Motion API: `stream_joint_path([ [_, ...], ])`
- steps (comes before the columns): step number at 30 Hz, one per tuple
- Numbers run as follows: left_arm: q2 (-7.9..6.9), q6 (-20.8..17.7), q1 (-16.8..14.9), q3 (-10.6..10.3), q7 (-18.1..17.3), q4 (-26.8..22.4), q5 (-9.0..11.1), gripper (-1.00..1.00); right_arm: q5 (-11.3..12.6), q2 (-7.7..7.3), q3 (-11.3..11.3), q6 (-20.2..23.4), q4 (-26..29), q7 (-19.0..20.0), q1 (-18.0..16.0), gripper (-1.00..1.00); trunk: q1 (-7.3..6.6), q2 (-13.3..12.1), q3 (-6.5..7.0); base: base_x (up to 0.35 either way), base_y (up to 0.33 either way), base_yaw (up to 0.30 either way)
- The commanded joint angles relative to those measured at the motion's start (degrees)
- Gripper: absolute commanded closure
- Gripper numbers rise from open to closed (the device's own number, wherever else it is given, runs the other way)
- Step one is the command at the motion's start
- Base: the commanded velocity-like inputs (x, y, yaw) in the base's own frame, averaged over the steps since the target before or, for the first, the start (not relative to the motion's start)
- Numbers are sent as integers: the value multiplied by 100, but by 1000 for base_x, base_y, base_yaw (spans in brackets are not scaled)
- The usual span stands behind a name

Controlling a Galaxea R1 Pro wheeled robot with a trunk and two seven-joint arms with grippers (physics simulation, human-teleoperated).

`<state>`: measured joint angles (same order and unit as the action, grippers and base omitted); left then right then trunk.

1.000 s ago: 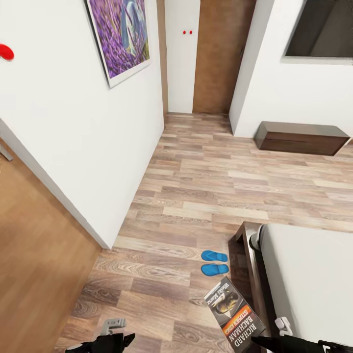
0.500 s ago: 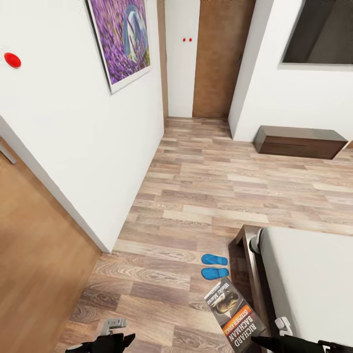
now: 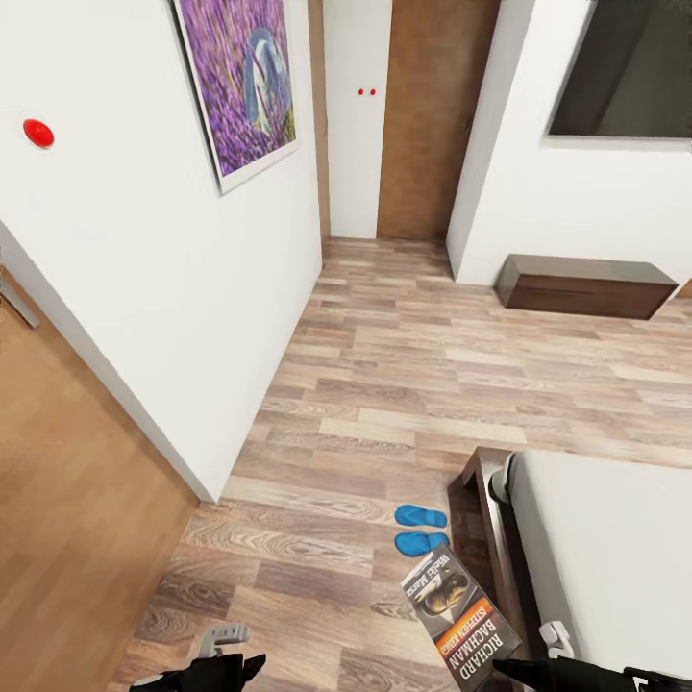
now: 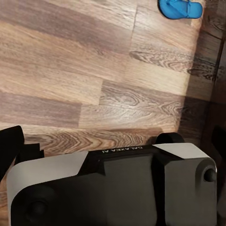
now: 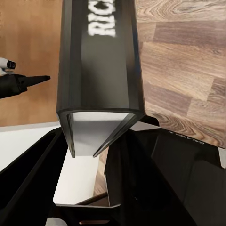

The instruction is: In the bedroom, move the book from the bed onto either nightstand, and place the two sandals side by side next to the bed.

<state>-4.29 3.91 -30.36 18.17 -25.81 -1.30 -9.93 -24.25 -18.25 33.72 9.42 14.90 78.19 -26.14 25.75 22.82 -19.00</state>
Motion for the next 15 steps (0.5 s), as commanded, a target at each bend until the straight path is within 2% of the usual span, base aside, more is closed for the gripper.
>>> stream_joint_path([
  [1,-2,31,-5,39,-12,7,-61,-100,-45,2,47,60,4,31,-5,100,3,10,0,0,0,0],
  [15,-1,31,-4,46,-12,7,-60,-100,-45,2,47,60,4,32,-5,100,3,10,131,0,0,0],
])
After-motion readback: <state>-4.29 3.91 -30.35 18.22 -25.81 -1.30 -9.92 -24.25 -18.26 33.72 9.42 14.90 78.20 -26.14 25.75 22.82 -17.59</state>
